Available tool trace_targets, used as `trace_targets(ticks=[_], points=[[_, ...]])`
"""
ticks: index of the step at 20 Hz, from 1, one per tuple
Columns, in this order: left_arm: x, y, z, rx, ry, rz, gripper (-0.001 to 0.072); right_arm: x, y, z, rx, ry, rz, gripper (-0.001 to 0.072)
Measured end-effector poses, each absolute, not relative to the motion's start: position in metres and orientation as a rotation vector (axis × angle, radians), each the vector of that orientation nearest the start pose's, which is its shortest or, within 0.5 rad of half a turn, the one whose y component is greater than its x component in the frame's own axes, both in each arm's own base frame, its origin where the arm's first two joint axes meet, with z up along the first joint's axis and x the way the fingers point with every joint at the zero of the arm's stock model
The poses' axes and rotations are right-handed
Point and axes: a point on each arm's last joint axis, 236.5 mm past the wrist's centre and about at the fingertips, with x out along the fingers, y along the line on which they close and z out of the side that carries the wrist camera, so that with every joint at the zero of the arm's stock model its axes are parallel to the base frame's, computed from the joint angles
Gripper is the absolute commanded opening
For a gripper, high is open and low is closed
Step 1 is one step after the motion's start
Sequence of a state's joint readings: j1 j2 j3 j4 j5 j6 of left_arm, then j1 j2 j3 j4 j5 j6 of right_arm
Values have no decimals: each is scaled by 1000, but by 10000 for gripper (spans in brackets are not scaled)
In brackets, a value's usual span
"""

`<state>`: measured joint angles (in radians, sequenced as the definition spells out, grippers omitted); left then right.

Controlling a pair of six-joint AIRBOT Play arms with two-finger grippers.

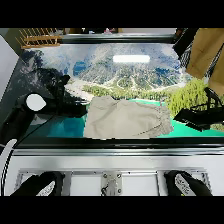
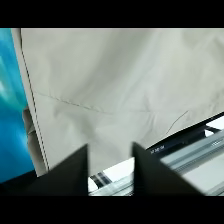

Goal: Fold the clothes and pants, and hang the long-sleeved shirts on hangers.

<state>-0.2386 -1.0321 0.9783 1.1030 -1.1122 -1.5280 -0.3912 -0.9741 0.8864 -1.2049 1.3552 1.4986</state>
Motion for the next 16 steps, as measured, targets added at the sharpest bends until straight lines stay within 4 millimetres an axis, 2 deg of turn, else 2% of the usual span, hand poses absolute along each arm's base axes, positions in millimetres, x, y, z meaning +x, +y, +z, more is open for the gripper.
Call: trace_targets(ticks=[3, 6, 12, 15, 16], points=[[308, -185, 73, -251, 1108, -511, 3, 280, -45, -15, 679, 1326, -27, 720], [299, -200, 77, -242, 1091, -546, 3, 291, -44, -49, 792, 1333, 55, 720], [292, -222, 64, -255, 1133, -565, 3, 309, -9, -97, 946, 1367, 242, 720], [292, -226, 57, -270, 1155, -556, 3, 315, 20, -103, 960, 1391, 326, 720], [292, -226, 56, -273, 1160, -553, 3, 316, 27, -105, 953, 1398, 341, 692]])
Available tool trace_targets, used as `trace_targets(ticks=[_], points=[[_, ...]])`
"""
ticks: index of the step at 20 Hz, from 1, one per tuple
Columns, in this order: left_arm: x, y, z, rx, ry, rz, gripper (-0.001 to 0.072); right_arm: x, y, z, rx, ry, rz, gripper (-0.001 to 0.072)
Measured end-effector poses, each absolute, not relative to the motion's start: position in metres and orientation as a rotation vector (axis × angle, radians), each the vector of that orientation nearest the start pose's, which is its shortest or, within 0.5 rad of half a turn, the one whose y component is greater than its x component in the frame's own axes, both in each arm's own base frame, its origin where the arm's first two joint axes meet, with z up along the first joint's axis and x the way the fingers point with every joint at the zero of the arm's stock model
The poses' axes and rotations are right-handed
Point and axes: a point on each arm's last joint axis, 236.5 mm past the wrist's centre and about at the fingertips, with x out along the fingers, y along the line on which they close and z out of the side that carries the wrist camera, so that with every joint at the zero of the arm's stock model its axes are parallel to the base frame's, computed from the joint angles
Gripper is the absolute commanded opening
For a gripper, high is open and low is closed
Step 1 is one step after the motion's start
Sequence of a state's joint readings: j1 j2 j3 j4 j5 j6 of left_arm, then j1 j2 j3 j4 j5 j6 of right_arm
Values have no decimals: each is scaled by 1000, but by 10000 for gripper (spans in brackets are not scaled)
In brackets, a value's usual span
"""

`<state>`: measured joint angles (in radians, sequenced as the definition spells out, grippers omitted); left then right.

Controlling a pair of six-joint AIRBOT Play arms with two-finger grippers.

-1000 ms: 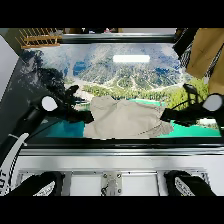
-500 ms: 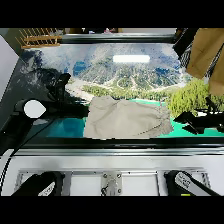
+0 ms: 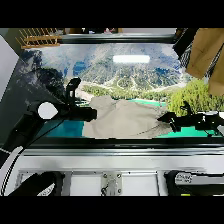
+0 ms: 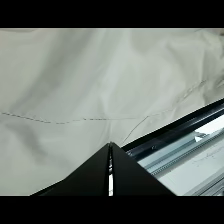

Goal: Fold the clothes and pants, and hang the long-sleeved shirts on hangers.

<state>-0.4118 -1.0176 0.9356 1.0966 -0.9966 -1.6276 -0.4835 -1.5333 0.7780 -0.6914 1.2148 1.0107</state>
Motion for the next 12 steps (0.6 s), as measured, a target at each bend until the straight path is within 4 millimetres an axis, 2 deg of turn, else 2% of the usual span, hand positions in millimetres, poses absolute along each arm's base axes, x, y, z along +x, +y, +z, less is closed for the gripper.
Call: trace_targets(ticks=[1, 2, 3, 5, 8, 10, 12], points=[[292, -227, 56, -276, 1162, -551, 3, 317, 34, -106, 940, 1403, 357, 515], [292, -227, 55, -278, 1164, -549, 4, 319, 39, -111, 912, 1405, 359, 279], [292, -227, 54, -277, 1166, -549, 3, 319, 42, -115, 895, 1412, 361, 105], [292, -227, 54, -277, 1167, -549, 3, 321, 48, -117, 858, 1411, 375, 20], [292, -227, 54, -280, 1168, -546, 3, 338, 49, -99, 830, 1353, 408, 19], [293, -227, 54, -279, 1166, -545, 3, 364, 32, -71, 803, 1260, 391, 19], [293, -227, 54, -279, 1166, -545, 3, 398, -1, -34, 785, 1134, 322, 19]])
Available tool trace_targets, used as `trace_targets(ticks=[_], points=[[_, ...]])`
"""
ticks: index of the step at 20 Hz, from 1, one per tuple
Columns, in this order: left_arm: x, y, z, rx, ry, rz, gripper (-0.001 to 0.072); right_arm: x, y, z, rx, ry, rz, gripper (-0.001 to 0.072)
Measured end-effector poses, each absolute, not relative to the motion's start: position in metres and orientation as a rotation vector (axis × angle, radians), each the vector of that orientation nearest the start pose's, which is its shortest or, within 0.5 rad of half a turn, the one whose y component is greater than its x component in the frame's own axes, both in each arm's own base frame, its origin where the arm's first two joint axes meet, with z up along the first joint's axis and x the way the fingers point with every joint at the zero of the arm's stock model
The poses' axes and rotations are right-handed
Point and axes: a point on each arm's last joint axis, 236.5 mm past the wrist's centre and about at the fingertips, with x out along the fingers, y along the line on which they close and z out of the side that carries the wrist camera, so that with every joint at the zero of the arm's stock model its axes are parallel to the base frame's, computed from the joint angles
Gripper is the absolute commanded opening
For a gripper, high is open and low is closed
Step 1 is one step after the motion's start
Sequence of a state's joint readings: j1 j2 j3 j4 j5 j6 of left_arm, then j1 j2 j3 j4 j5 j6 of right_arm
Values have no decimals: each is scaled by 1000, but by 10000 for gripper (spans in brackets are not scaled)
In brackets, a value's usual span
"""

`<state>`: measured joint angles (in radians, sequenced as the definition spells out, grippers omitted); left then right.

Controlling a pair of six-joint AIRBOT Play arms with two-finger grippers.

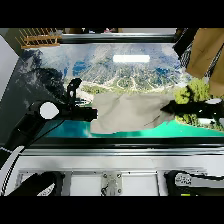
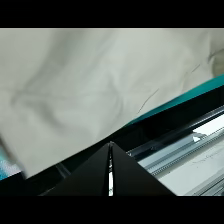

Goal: Fold the clothes and pants, and hang the long-sleeved shirts on hangers.

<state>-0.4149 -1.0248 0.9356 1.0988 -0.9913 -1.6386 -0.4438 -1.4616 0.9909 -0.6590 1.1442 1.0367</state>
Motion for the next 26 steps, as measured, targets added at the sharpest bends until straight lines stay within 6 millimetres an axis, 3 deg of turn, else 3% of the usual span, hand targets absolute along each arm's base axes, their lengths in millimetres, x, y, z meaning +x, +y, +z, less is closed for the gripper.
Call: trace_targets(ticks=[3, 6, 9, 12, 14, 16, 23, 24, 26], points=[[293, -227, 54, -280, 1165, -545, 3, 438, -76, 20, 780, 948, 142, 19], [293, -227, 54, -280, 1166, -545, 3, 447, -162, 62, 830, 776, -73, 19], [293, -227, 54, -280, 1165, -545, 4, 424, -233, 81, 873, 675, -275, 19], [293, -227, 54, -280, 1165, -545, 3, 380, -278, 83, 860, 666, -477, 19], [293, -227, 54, -281, 1163, -544, 4, 349, -289, 76, 850, 697, -592, 19], [295, -227, 55, -282, 1157, -543, 3, 320, -282, 61, 860, 756, -662, 19], [299, -228, 56, -287, 1140, -541, 4, 249, -212, -6, 965, 1007, -721, 38], [298, -228, 56, -286, 1140, -541, 3, 242, -204, -12, 982, 1030, -724, 167], [299, -228, 56, -287, 1138, -540, 4, 231, -191, -20, 1000, 1082, -719, 506]])
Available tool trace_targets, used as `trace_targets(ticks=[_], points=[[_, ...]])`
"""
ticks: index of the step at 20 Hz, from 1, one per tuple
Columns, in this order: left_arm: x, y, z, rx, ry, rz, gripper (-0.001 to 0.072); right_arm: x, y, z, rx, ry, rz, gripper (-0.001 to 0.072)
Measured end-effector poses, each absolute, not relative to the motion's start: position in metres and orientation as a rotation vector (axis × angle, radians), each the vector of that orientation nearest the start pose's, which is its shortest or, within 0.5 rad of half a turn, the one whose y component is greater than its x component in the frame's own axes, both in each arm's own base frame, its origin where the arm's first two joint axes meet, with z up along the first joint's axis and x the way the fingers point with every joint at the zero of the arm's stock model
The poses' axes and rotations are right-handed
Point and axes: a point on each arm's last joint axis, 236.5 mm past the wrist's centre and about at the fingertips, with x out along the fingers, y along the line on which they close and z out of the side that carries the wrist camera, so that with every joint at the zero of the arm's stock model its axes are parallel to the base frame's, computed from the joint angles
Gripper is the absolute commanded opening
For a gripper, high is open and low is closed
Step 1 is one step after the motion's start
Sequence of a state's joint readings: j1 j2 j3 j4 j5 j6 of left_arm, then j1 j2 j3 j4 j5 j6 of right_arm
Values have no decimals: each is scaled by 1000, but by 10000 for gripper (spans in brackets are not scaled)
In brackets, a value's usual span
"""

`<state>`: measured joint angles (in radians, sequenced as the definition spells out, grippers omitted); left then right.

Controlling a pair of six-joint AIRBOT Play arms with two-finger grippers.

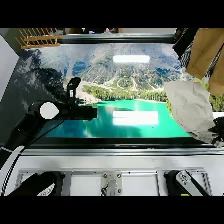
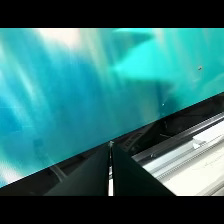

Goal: Fold the clothes and pants, and hang the long-sleeved shirts on hangers.

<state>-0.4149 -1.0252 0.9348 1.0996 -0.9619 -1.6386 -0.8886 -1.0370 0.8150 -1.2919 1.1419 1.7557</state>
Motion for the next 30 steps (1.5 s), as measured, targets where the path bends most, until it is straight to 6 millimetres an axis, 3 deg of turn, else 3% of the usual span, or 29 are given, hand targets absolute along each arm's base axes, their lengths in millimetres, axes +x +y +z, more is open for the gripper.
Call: trace_targets(ticks=[1, 4, 6, 9, 12, 14, 17, 18, 19, 22, 23, 26, 30], points=[[299, -228, 56, -287, 1137, -540, 3, 228, -186, -22, 1009, 1097, -718, 556], [299, -228, 56, -286, 1139, -540, 4, 217, -179, -24, 994, 1156, -708, 556], [298, -227, 56, -282, 1141, -539, 4, 204, -188, -16, 921, 1199, -731, 556], [298, -227, 55, -273, 1141, -541, 4, 191, -221, 22, 769, 1171, -812, 556], [298, -226, 55, -266, 1139, -545, 3, 210, -233, 77, 657, 1009, -797, 556], [298, -226, 55, -265, 1137, -546, 3, 245, -205, 112, 605, 892, -640, 556], [299, -227, 55, -264, 1135, -547, 3, 298, -125, 149, 540, 798, -308, 548], [299, -227, 55, -264, 1133, -547, 3, 311, -92, 156, 513, 790, -191, 480], [300, -227, 56, -263, 1130, -548, 3, 319, -64, 159, 483, 794, -94, 368], [300, -227, 56, -263, 1129, -548, 3, 327, 9, 161, 389, 824, 138, 79], [300, -227, 56, -264, 1129, -548, 4, 328, 27, 161, 367, 833, 191, 21], [300, -227, 56, -264, 1129, -548, 3, 325, 62, 158, 320, 859, 299, 21], [300, -227, 56, -266, 1130, -549, 3, 317, 80, 153, 297, 900, 358, 21]])
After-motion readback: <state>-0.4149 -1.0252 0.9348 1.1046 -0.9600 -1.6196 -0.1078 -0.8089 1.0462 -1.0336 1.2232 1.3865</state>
